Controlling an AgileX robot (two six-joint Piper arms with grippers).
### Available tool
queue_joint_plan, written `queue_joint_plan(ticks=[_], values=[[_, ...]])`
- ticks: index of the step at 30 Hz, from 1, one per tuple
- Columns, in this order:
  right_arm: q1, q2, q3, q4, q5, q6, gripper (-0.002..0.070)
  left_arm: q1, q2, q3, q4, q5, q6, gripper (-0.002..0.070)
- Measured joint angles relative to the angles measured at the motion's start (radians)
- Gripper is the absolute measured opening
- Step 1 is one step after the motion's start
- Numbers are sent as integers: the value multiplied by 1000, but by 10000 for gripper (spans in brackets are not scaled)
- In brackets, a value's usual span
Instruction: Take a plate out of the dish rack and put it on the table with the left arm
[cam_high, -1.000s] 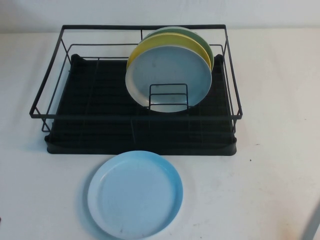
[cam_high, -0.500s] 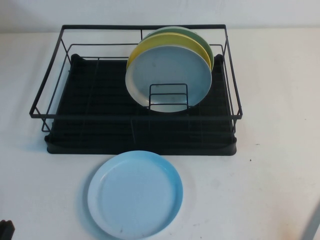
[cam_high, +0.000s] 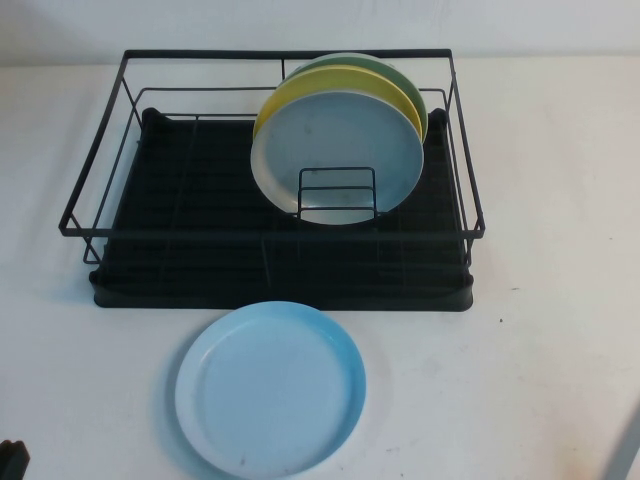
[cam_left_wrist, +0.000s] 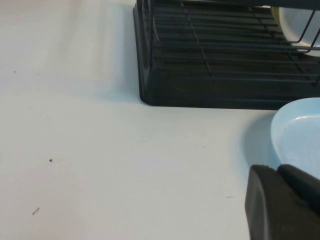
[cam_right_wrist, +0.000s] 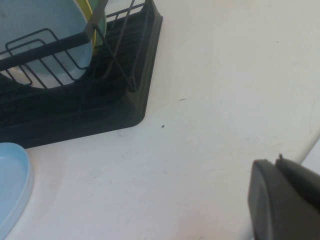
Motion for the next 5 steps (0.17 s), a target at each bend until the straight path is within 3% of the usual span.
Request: queue_joint_plan(ticks=[5], values=[[0,0,0,0,0,0,-20,0,0,0,0,0,0,-3]])
